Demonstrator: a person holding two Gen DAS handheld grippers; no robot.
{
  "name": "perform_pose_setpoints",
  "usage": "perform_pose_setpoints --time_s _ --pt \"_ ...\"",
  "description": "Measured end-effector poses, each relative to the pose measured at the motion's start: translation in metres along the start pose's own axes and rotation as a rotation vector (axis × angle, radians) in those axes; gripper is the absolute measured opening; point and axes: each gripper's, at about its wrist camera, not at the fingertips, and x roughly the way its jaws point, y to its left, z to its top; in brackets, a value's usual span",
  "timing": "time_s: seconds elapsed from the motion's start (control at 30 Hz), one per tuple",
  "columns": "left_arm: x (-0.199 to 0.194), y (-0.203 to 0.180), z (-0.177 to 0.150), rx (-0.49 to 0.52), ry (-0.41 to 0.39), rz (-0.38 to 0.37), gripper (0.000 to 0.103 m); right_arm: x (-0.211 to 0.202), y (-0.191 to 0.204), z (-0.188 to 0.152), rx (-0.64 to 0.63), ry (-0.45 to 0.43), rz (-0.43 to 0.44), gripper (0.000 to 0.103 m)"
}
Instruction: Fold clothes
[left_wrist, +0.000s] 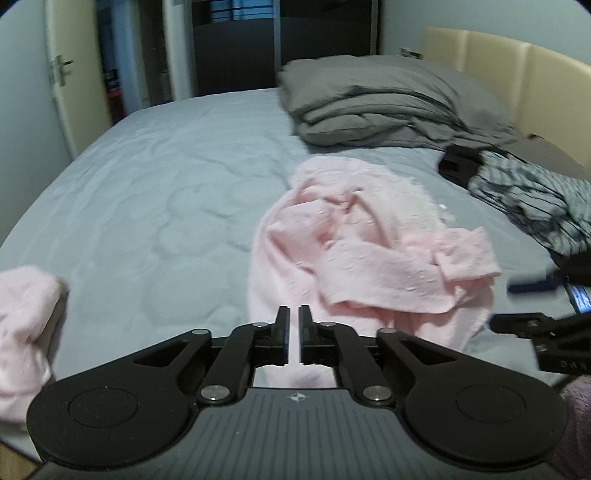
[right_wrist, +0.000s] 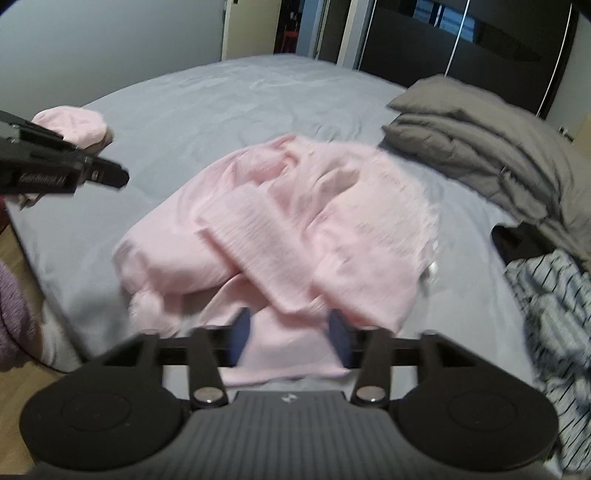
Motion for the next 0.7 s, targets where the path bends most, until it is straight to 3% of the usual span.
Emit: perform_pose_setpoints --time_s 0.03,0.1,0.13,0.37,0.63,0.7 --pt "0.002 -0.003 0.003 0.016 -0.003 -0.010 0.023 0.003 -0.003 0.002 -0.007 -0.005 -0.011 0.053" --pt "0.009 -0.009 -0.001 0.039 -0.027 -0.024 0.051 0.011 -0.010 0.005 -0.001 -0.017 -0.039 0.053" --pt "0.013 -0.013 0.001 0.042 -0.039 -0.030 0.053 0.015 -0.014 0.007 0.016 -0.026 -0.049 0.053" --pt "0.057 -0.032 0.015 -0.001 -0.029 -0.097 0.055 0.042 -0.044 0.014 0.117 -0.047 -0.084 0.059" --pt "0.100 -0.035 0.011 -0.063 0.065 -0.112 0.054 0.076 -0.073 0.014 0.232 -0.011 -0.054 0.064" --pt "0.111 -0.036 0.010 -0.078 0.088 -0.115 0.029 0.083 -0.078 0.012 0.268 0.010 -0.028 0.059"
